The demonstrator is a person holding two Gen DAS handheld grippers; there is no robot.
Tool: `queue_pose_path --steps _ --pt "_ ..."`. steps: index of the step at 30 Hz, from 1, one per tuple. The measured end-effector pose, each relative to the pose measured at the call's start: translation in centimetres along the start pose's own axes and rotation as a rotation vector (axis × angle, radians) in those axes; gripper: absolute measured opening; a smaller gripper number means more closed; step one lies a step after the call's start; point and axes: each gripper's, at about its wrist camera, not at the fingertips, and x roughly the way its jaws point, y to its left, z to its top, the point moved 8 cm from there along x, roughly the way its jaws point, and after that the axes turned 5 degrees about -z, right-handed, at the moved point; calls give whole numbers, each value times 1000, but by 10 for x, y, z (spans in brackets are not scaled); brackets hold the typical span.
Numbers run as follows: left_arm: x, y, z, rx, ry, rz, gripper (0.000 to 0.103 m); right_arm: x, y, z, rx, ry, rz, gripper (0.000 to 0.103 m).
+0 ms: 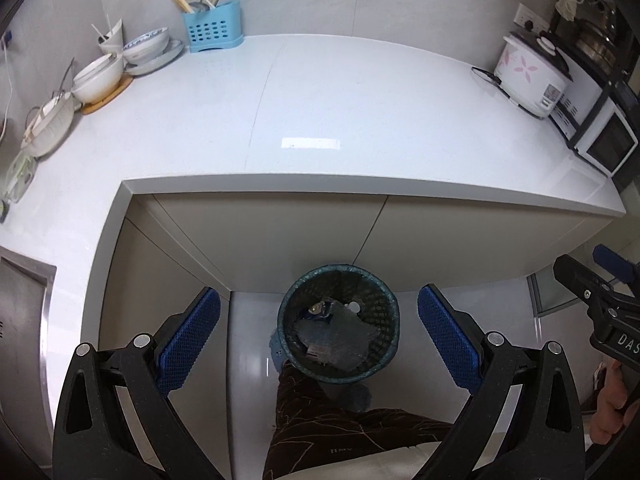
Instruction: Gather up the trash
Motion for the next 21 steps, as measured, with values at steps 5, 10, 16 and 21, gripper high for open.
queue_pose_path --steps 5,10,16,21 --pt "-4 -3 -5 1 6 -6 97 3 -1 -7 16 31 16 95" --pt "-5 -7 -9 4 12 -6 97 4 -2 -11 15 45 8 95" --pt "-6 -8 -12 5 15 -6 97 4 -1 -13 14 50 6 95" --pt "-6 -8 -11 4 21 -1 97 4 -1 -14 12 52 7 95"
